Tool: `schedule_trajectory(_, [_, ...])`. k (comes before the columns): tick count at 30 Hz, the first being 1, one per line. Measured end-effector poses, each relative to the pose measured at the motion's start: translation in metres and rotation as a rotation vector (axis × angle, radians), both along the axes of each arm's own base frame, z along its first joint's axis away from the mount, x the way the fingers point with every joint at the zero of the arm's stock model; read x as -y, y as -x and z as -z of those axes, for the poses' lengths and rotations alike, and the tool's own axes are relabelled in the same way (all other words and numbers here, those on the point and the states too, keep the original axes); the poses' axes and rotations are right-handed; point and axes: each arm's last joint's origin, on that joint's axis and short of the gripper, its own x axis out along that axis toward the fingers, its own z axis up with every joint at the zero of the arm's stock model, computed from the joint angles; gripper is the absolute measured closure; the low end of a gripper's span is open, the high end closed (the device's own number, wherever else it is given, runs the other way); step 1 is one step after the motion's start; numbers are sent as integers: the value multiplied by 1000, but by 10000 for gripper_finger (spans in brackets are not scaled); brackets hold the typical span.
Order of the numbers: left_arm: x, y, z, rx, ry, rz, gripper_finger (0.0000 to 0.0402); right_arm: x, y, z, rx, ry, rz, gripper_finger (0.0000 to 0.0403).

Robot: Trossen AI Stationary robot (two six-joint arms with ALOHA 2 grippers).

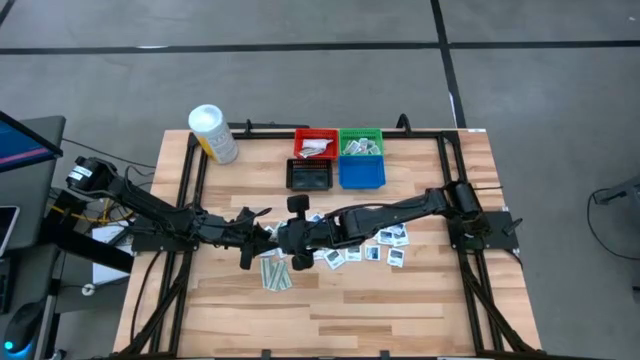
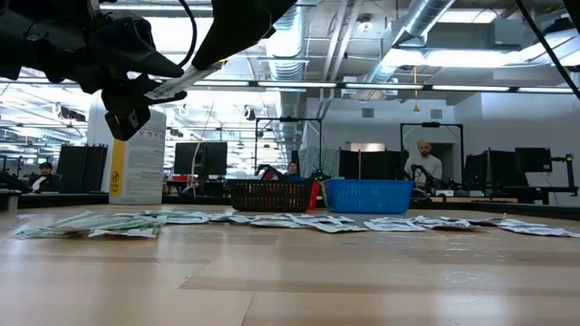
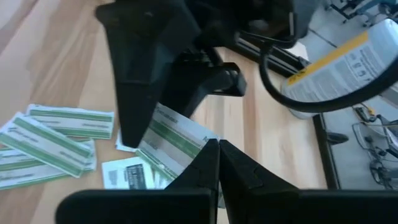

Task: Pick & Place First Aid Supplies
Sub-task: Put the bandage into the red basket

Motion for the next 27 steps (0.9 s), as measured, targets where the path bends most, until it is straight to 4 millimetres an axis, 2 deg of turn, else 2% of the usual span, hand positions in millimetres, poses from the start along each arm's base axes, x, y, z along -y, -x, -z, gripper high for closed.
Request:
schedule_trajectory(6, [0, 0, 0, -1, -1, 1, 296, 0, 0, 0, 2, -1, 0, 403])
schedule_trajectory(13, [0, 0, 0, 1, -21, -5, 391, -1, 0, 0, 0, -9, -7, 402])
schedule_trajectory(18, [-1, 0, 0, 1, -26, -20, 396, 0, 1, 2, -8, -65, 22, 381])
schedule_trajectory(27, [-3, 0, 0, 5, -44, -58, 396, 4, 3, 5, -46, -68, 35, 307])
